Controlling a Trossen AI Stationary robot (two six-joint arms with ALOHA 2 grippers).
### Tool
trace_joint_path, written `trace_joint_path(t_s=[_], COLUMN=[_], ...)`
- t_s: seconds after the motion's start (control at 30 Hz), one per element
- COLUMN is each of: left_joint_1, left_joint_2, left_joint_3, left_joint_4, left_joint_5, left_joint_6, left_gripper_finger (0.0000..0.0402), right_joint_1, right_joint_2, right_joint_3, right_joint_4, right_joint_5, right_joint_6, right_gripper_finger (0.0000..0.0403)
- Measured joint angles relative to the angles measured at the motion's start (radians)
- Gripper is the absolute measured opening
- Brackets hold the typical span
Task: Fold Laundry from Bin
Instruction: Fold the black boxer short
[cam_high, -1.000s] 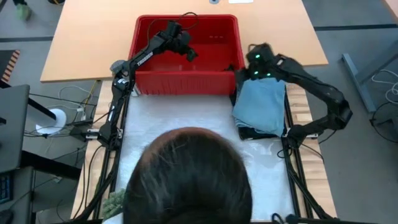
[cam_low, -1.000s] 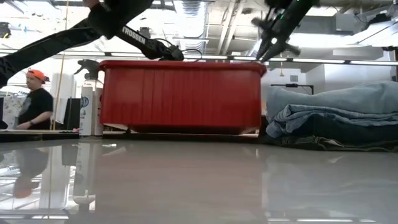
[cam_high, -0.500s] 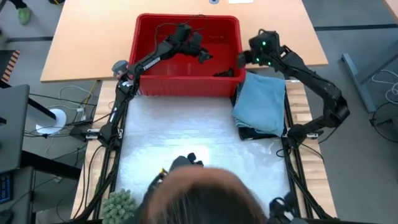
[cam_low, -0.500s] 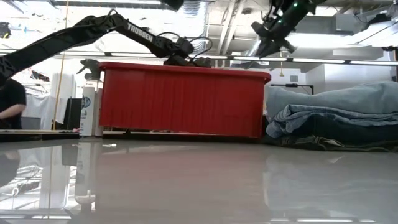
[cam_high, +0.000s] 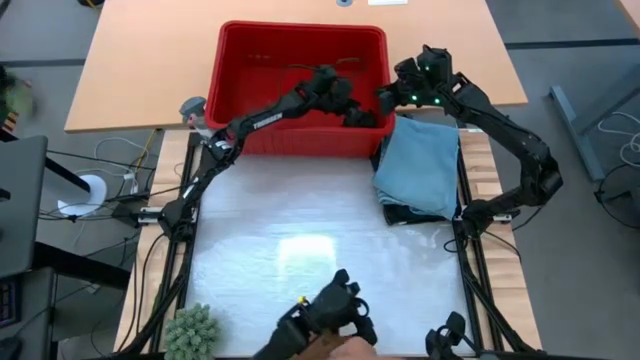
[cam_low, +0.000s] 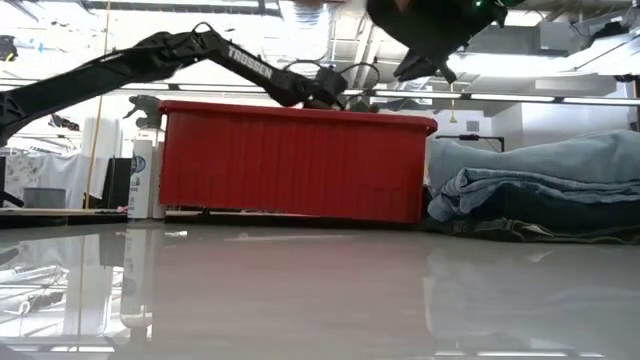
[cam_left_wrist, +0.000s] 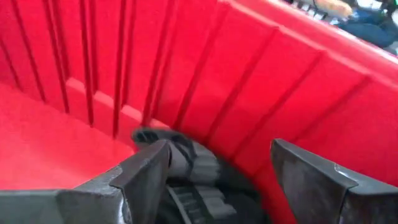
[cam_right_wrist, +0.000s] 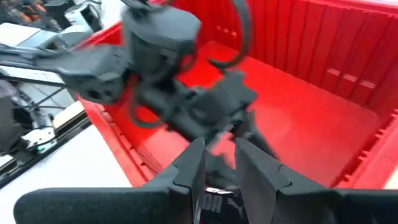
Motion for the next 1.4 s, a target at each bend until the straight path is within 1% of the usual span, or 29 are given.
trace_joint_path(t_s=[0.13,0.3,0.4,0.5,0.6,0.7,0.77,0.83,0.9,1.03,1.07,1.13,1.17,1.33,1.37,1.4], left_joint_1=[-0.015,-0.055,-0.094,-0.126,-0.131,-0.13,-0.127,-0.125,-0.123,-0.119,-0.115,-0.105,-0.099,-0.061,-0.051,-0.041], left_joint_2=[0.037,0.054,0.057,0.057,0.057,0.057,0.057,0.057,0.057,0.057,0.057,0.049,0.027,-0.051,-0.065,-0.075], left_joint_3=[0.0,0.002,0.0,0.001,0.001,0.001,0.001,0.001,0.001,0.019,0.042,0.071,0.066,0.064,0.064,0.064], left_joint_4=[0.094,0.024,-0.048,-0.074,-0.117,-0.146,-0.151,-0.152,-0.151,-0.148,-0.149,-0.12,-0.089,-0.066,-0.066,-0.06], left_joint_5=[-0.04,-0.097,-0.104,-0.167,-0.145,-0.157,-0.152,-0.141,-0.136,-0.144,-0.147,-0.175,-0.2,-0.312,-0.328,-0.32], left_joint_6=[-0.039,0.045,0.123,0.214,0.255,0.259,0.251,0.25,0.252,0.261,0.256,0.255,0.258,0.289,0.29,0.276], left_gripper_finger=[0.0272,0.0272,0.0272,0.0272,0.0272,0.0265,0.0244,0.0206,0.0156,0.0031,0.0017,0.0008,0.0004,0.0,0.0,0.0], right_joint_1=[0.003,0.002,0.002,0.002,0.002,0.002,0.002,0.003,0.003,0.003,0.003,0.003,0.003,0.002,0.002,0.002], right_joint_2=[-0.023,-0.038,-0.04,-0.04,-0.041,-0.041,-0.041,-0.041,-0.041,-0.041,-0.041,-0.042,-0.042,-0.05,-0.053,-0.057], right_joint_3=[0.0,0.002,0.002,0.002,0.002,0.002,0.002,0.002,0.002,0.002,0.002,0.001,0.001,0.001,0.001,0.001], right_joint_4=[-0.015,-0.054,-0.075,-0.071,-0.067,-0.067,-0.067,-0.064,-0.064,-0.062,-0.059,-0.045,-0.03,0.046,0.058,0.067], right_joint_5=[-0.007,-0.008,-0.01,-0.02,-0.035,-0.035,-0.035,-0.035,-0.035,-0.035,-0.035,-0.035,-0.035,-0.035,-0.035,-0.035], right_joint_6=[-0.016,-0.054,-0.078,-0.095,-0.114,-0.124,-0.125,-0.126,-0.122,-0.11,-0.109,-0.107,-0.108,-0.108,-0.108,-0.108], right_gripper_finger=[0.0113,0.0113,0.0113,0.0113,0.0113,0.0113,0.0113,0.0113,0.0113,0.0113,0.0113,0.0113,0.0113,0.0113,0.0113,0.0113])
